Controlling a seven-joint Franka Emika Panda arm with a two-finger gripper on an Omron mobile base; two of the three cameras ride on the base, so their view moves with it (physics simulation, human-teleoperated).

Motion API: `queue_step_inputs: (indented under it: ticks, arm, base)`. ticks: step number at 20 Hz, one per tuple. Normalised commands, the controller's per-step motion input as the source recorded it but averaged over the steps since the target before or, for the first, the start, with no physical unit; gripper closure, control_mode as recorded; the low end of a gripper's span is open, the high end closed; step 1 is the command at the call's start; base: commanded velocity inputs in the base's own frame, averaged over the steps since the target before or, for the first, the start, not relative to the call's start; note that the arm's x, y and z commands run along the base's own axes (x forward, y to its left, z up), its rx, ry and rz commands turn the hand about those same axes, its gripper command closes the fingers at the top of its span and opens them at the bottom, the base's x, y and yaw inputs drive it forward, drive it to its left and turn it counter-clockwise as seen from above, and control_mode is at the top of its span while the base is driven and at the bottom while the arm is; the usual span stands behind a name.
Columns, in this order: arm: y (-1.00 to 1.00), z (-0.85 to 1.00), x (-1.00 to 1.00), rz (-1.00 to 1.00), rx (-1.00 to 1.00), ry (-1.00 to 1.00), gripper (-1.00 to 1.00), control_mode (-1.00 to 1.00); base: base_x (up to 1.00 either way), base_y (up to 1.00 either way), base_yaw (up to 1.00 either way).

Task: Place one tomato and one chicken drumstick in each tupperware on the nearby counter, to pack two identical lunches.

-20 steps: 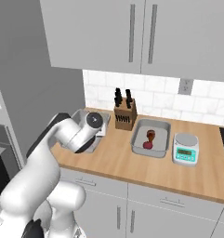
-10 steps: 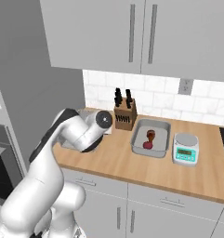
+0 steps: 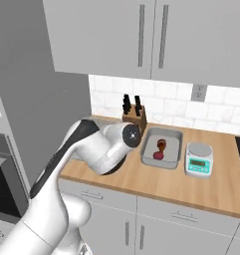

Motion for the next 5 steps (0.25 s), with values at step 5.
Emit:
queue_step_inputs:
  ticks: [5]
  arm:
    - [0.37,0.04,-0.2,-0.04,0.02,0.0,-1.0,-1.0]
  base:
    - [0.0,0.0,0.0]
